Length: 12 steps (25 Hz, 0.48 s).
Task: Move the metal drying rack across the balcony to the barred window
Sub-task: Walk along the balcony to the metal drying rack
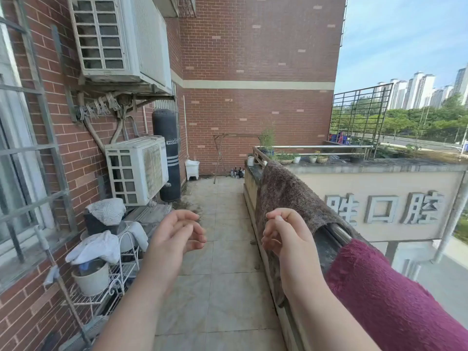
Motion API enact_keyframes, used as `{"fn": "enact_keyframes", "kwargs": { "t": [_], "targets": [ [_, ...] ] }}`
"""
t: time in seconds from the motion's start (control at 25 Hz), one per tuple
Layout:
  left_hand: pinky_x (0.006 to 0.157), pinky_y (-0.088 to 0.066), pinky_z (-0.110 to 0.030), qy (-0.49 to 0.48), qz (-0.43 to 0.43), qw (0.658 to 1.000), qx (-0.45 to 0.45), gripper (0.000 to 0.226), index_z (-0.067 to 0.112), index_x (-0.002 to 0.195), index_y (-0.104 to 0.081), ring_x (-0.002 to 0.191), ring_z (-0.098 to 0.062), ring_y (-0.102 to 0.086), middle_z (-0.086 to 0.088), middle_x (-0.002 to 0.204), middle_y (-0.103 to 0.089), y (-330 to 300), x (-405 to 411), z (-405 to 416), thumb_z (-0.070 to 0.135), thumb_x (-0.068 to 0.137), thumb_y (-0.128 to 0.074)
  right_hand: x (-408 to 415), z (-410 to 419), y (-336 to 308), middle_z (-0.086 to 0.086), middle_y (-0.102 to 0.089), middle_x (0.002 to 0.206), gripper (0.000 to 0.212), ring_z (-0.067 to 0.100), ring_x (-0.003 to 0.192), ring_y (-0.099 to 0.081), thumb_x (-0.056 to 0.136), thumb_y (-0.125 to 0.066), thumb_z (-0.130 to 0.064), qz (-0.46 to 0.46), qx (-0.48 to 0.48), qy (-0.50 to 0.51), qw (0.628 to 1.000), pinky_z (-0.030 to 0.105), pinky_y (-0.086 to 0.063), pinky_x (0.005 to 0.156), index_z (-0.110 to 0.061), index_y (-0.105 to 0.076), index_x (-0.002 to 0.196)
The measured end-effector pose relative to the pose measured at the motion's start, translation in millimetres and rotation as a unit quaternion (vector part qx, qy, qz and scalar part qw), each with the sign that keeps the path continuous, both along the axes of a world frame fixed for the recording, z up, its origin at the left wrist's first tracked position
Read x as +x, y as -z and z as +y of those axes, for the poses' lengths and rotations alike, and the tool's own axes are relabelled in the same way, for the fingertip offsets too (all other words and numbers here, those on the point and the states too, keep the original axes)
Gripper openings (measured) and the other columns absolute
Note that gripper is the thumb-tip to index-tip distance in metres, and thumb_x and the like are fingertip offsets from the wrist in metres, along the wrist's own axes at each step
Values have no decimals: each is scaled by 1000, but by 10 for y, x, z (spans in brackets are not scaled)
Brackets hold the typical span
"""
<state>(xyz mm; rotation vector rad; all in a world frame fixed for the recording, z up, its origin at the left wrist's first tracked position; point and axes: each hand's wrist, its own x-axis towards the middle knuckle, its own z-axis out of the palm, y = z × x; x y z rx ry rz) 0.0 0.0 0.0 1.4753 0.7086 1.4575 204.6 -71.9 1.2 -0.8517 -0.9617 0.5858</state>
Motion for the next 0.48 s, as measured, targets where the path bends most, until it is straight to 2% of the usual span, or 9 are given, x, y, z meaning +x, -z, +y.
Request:
{"fn": "enact_keyframes", "kwargs": {
  "t": [0.16, 0.36, 0.48],
  "targets": [
    [70, -59, -37, -10, 1, 1000, 9, 21, 0, 102, -62, 72, -27, -67, -6, 73, -68, 5, 64, 548, -7, 100, -43, 79, 522, -14, -3, -60, 67, 22, 11, 58, -53, 101, -46, 0, -7, 8, -9, 1000, 28, -46, 59, -10, -64, 94],
    [70, -60, -36, -14, -20, 1000, 19, 20, 3, 102, -63, 73, -24, -68, -1, 73, -69, 157, -7, 1835, -3, 101, -44, -14, 1819, 133, -4, -61, 68, 16, 11, 60, -53, 99, -47, -7, -22, 18, 1, 1000, 30, -45, 60, -7, -63, 98],
    [70, -60, -36, -5, -16, 1000, -6, 21, 5, 100, -64, 74, -26, -68, -3, 74, -69, 278, -38, 2691, -3, 101, -44, -25, 2661, 213, -4, -61, 69, 18, 11, 60, -54, 100, -46, -4, -26, 6, 16, 1000, 29, -47, 60, -8, -63, 99]
  ]
}}
